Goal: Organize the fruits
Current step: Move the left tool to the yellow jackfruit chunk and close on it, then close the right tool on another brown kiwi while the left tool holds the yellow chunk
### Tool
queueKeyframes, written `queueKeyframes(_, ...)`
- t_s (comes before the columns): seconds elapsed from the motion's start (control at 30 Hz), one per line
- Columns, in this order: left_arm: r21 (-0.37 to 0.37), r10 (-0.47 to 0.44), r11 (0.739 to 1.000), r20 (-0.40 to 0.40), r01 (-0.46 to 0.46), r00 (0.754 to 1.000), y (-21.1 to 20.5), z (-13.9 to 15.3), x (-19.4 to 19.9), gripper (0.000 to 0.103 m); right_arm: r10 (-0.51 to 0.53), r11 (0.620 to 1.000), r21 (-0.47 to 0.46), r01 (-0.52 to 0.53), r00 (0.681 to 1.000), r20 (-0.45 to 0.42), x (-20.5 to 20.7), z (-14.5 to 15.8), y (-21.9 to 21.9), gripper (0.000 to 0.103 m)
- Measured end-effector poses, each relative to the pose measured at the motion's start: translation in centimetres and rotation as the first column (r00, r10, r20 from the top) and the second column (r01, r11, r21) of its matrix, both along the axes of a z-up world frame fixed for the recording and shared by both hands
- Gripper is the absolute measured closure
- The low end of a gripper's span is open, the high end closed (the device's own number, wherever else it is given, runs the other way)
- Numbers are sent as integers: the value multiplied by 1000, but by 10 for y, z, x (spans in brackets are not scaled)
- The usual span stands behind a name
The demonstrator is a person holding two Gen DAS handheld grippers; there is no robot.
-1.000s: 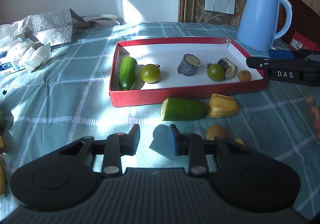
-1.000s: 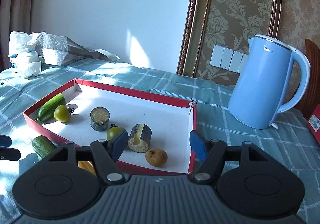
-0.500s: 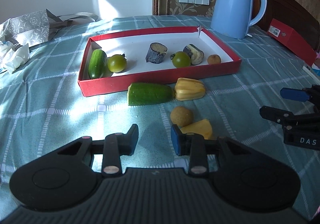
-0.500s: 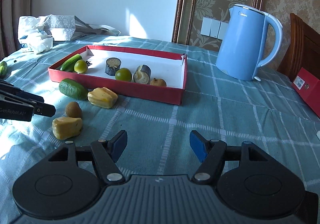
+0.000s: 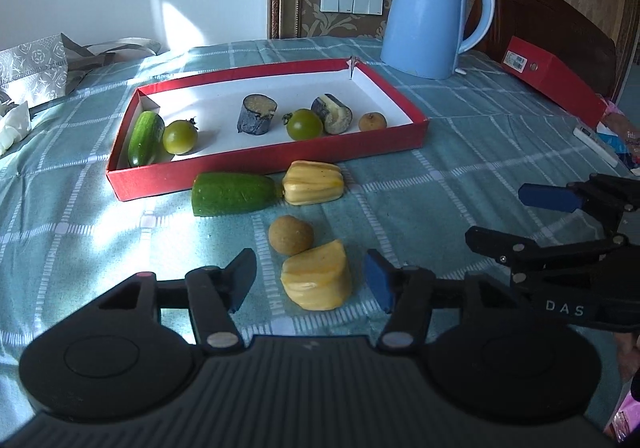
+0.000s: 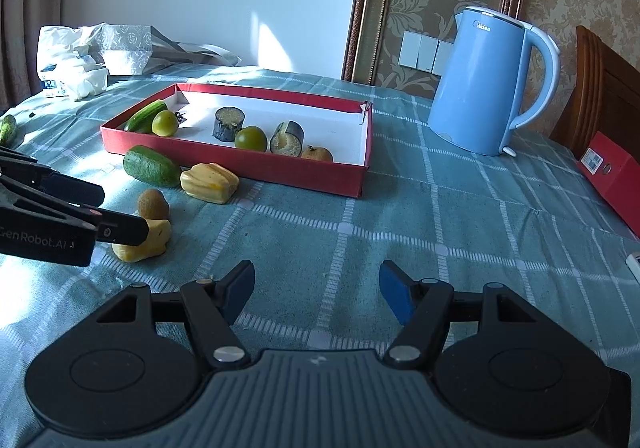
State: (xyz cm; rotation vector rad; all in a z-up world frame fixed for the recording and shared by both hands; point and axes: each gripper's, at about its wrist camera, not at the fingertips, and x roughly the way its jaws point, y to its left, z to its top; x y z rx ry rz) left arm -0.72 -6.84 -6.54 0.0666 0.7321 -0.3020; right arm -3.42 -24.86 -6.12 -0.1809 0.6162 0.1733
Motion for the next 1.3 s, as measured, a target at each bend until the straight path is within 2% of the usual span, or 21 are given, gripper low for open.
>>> queueKeyframes(0.33,-13,43,999,-42,-44,998,-5,-18,9,49,6,1000,-8,-6,1000,-3,-1,2,-3,35)
queueKeyframes(0.4,-3,47,999,-45,-47,998,-5,-21,10,55,4,1000,-7,-5,1000,-7,0,2,-4,35)
queueKeyframes(0.73,18,22,1000,16,-22,1000,-5,-28,3,55,13,1000,4,-13,1000,6,-2,-3,0,35)
queueKeyframes(0.8,16,17,1000,22,-17,1000,-5,-28,3,58,14,1000,4,-14,1000,5,-3,-3,2,35)
queueKeyframes(0.9,2,10,1000,24,-10,1000,-5,-28,3,64,13,1000,0,-13,1000,3,-4,-3,3,35)
queueKeyframes(1.3,-20,14,1000,14,-13,1000,-2,-26,4,65,22,1000,-9,-22,1000,15,-7,1,9,35)
